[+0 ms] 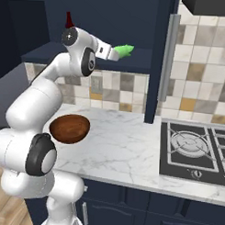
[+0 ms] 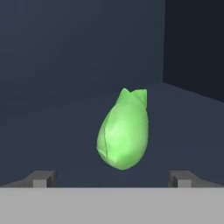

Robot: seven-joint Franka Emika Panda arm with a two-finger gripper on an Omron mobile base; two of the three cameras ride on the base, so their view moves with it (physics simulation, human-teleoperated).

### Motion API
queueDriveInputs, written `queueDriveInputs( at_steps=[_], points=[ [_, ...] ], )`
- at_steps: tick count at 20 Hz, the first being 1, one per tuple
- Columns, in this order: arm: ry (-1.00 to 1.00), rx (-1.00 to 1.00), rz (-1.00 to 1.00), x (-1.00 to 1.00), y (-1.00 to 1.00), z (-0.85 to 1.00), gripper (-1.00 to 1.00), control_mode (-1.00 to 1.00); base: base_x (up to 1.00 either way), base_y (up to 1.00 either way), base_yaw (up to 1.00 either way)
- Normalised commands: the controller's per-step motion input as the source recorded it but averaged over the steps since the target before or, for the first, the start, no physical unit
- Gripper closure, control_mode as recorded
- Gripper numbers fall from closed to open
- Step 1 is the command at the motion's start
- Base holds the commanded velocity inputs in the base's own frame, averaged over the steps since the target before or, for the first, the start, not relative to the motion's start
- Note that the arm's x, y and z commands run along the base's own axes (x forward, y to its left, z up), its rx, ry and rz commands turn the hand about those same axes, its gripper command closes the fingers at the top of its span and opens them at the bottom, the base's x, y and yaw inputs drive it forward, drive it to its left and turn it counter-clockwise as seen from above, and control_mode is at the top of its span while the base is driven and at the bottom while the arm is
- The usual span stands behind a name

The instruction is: Pick the corn from the cabinet and place it in the bowl. Then pick the bowl and place it in the sink. Then turn on the sink facuet.

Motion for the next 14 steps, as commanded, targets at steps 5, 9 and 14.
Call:
queueDriveInputs(
  at_steps=[5,9,14],
  points=[
    [0.03,0.0,0.0,0.41,-0.16,-0.13,-1.0,-1.0,0.0,0.0,0.0],
    [0.03,0.0,0.0,0.38,-0.18,-0.21,-1.0,-1.0,0.0,0.0,0.0],
    [0.0,0.0,0.0,0.12,-0.16,-0.19,1.0,-1.0,0.0,0.0,0.0]
  ],
)
